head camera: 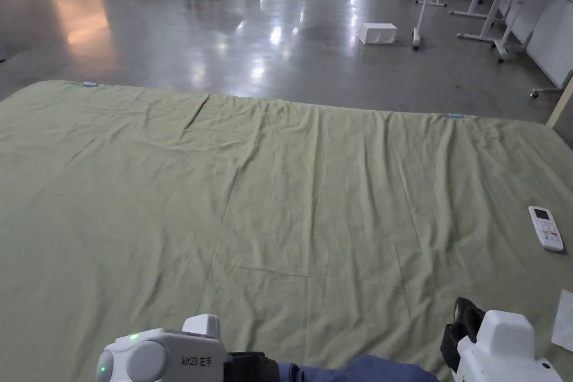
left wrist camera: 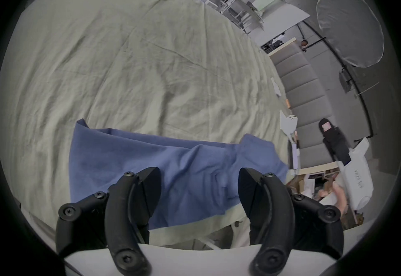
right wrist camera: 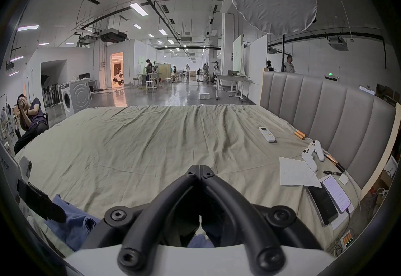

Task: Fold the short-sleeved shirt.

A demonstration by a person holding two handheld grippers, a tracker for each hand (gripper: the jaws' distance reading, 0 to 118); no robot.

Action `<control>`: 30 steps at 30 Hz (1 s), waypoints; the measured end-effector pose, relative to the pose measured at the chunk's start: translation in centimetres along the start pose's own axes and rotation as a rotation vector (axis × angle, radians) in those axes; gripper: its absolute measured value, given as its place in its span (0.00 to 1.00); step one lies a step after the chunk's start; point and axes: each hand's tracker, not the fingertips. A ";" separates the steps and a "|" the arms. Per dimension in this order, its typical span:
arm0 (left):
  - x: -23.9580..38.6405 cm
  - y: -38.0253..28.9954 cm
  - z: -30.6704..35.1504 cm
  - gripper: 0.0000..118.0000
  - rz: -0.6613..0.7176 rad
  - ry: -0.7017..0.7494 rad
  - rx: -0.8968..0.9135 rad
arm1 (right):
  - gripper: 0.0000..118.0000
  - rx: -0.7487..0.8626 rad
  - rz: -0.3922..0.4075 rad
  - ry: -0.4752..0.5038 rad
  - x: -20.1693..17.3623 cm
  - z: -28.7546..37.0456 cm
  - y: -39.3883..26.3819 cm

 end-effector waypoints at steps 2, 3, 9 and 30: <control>0.4 -0.5 -1.5 0.53 -0.027 0.031 -0.040 | 0.00 -0.005 -0.002 0.003 0.0 -0.1 -0.1; 0.6 -0.7 -2.4 0.44 -0.030 0.035 -0.044 | 0.00 -0.006 -0.004 0.004 -0.1 -0.1 -0.2; 2.0 -1.8 -5.5 0.12 -0.033 -0.003 -0.028 | 0.00 -0.011 0.000 0.003 0.0 0.2 -0.4; -8.0 0.7 4.7 0.71 -0.035 -0.001 0.118 | 0.00 0.004 0.020 0.013 0.1 0.3 0.3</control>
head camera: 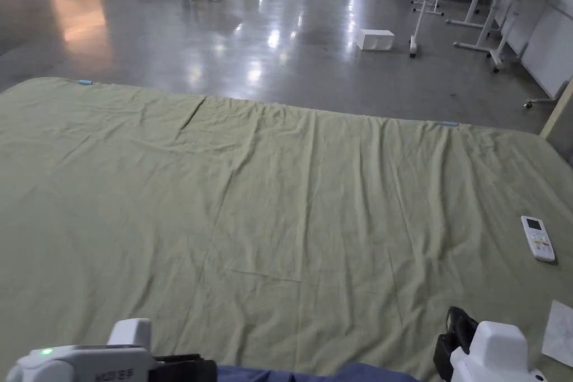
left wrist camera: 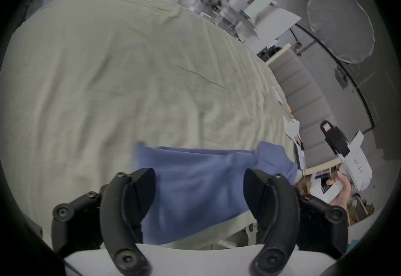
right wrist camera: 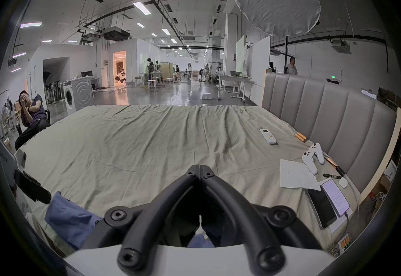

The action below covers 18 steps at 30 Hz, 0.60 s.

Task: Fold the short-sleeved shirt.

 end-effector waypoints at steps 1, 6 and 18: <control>-1.5 0.2 0.4 0.74 0.010 0.007 0.006 | 0.00 0.004 -0.001 0.001 0.0 0.0 0.1; -7.4 -0.5 0.4 0.79 0.140 -0.048 -0.013 | 0.00 0.018 -0.012 0.004 -0.5 -0.2 0.7; -9.2 -2.9 -4.7 0.76 0.352 -0.451 -0.064 | 0.00 0.052 -0.015 0.006 -1.3 0.3 1.2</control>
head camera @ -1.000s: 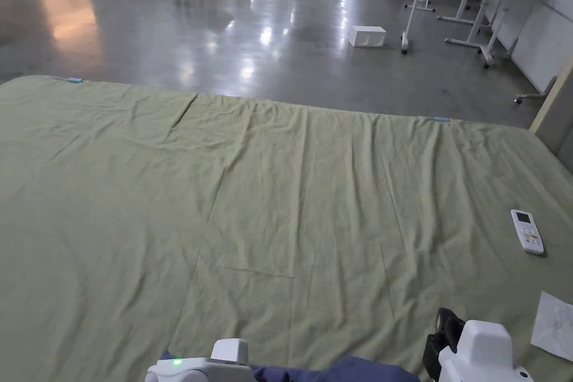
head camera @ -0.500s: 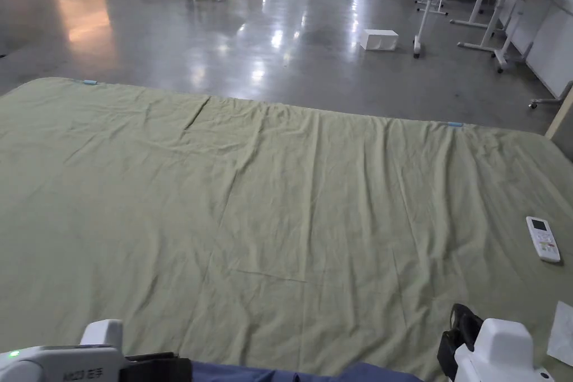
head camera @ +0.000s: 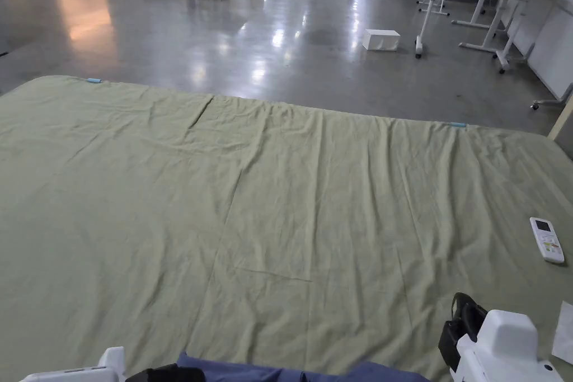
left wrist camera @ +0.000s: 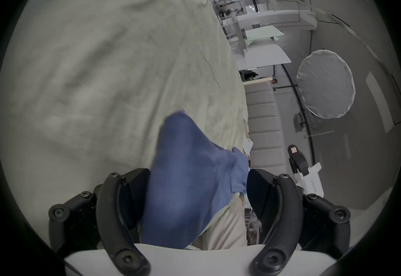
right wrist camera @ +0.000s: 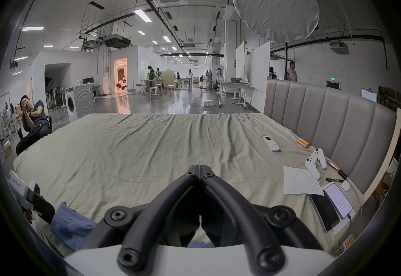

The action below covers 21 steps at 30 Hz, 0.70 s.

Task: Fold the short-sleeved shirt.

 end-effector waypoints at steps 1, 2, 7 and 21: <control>0.1 0.0 -0.3 0.73 -0.019 0.000 -0.001 | 0.00 -0.001 0.000 0.000 0.0 0.0 0.0; 0.2 0.0 -0.7 0.64 -0.028 0.007 -0.004 | 0.00 -0.003 0.001 0.000 0.0 0.1 -0.1; 0.5 -0.7 -2.5 0.20 -0.010 0.112 -0.019 | 0.00 -0.017 -0.027 0.002 0.4 0.2 -0.4; 5.3 1.3 3.0 0.16 -0.166 0.156 0.030 | 0.00 0.001 0.004 -0.017 1.2 0.7 0.3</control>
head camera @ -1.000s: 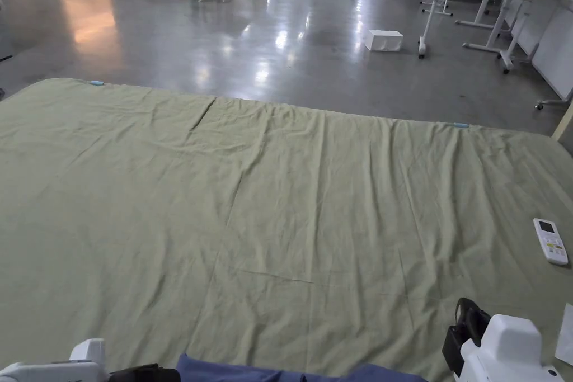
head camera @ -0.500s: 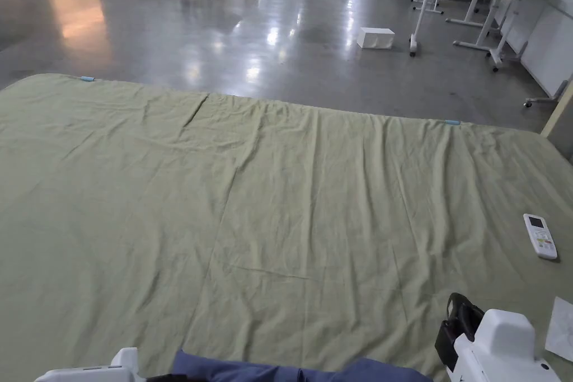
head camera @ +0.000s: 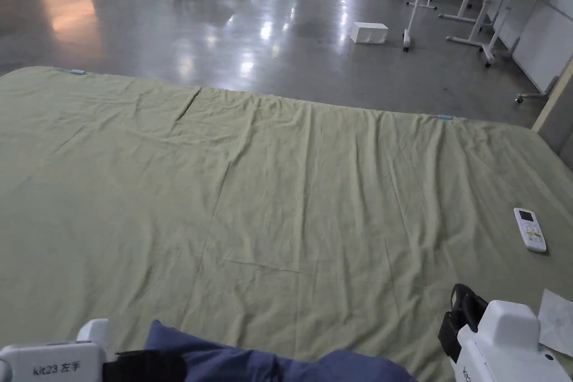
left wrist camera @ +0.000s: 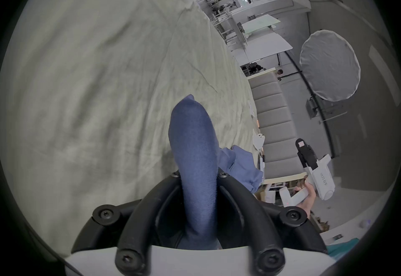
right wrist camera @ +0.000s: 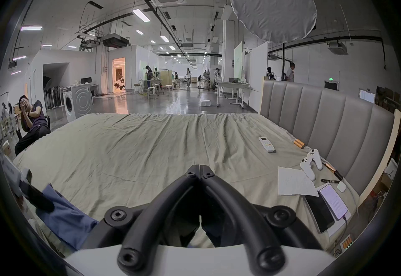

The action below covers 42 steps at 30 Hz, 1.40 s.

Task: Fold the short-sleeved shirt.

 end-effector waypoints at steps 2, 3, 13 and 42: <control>1.6 1.0 2.0 0.16 -0.031 0.057 0.005 | 0.00 0.005 0.007 0.003 0.1 0.0 0.1; 2.2 1.4 2.9 0.16 -0.059 0.087 0.008 | 0.00 0.007 0.010 0.002 0.1 0.0 0.1; 10.3 3.0 6.6 0.16 -0.262 0.417 0.004 | 0.00 0.003 -0.003 0.022 -0.3 -0.2 -0.2; 20.5 -5.5 -13.3 0.16 -0.295 0.424 -0.195 | 0.00 -0.031 -0.040 0.006 0.9 0.3 -1.7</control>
